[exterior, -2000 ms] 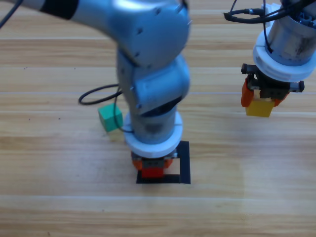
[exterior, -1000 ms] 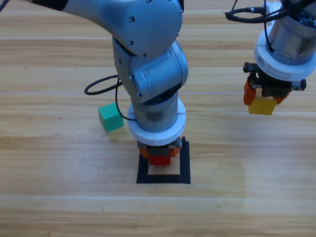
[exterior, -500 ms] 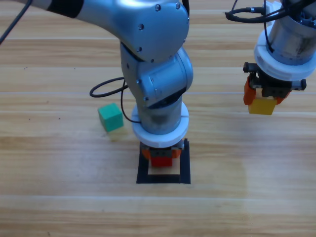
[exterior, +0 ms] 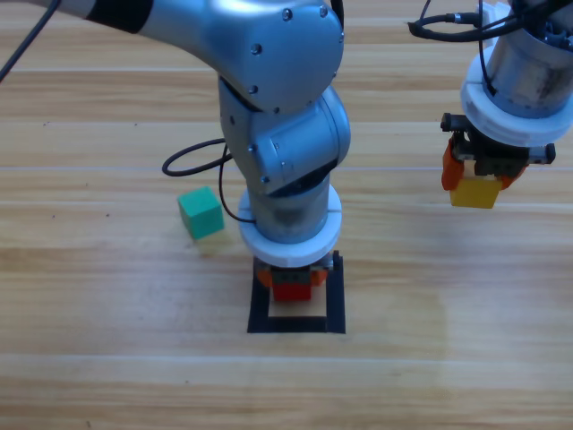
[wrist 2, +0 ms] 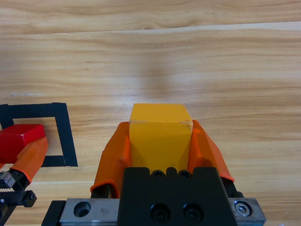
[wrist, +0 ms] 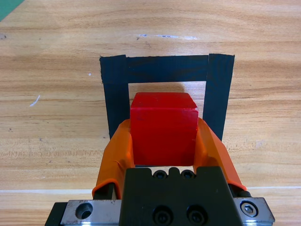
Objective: Stack the blocks in the rectangular block: red at the bottom, yellow in the middle, green on top
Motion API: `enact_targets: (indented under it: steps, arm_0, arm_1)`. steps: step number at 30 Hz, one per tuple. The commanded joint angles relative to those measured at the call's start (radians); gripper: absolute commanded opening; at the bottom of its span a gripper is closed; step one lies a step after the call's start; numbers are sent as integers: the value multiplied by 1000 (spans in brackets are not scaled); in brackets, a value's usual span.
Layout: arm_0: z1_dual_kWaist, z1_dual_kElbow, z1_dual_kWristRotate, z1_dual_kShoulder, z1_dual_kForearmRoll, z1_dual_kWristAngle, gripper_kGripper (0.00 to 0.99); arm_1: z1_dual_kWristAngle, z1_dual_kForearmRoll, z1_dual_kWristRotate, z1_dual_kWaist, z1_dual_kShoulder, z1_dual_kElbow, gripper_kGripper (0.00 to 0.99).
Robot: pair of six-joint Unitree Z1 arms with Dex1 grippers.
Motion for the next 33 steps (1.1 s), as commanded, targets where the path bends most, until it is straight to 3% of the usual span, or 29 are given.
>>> enact_targets:
  steps: [1,8,13,28,33]
  arm_0:
    - [1,0,-10,44,-10,18,140]
    - [-6,0,-19,53,-13,21,264]
    - [-12,0,-26,64,-16,21,275]
    - [-38,-3,-53,83,-31,23,695]
    - [-38,3,-54,72,-30,33,706]
  arm_1:
    - [-7,15,-12,-29,30,9,0]
    - [-7,15,-12,-29,30,9,0]
    - [-7,15,-12,-29,32,9,0]
    - [-5,15,-12,-29,32,11,0]
    - [-3,15,-12,-29,32,11,0]
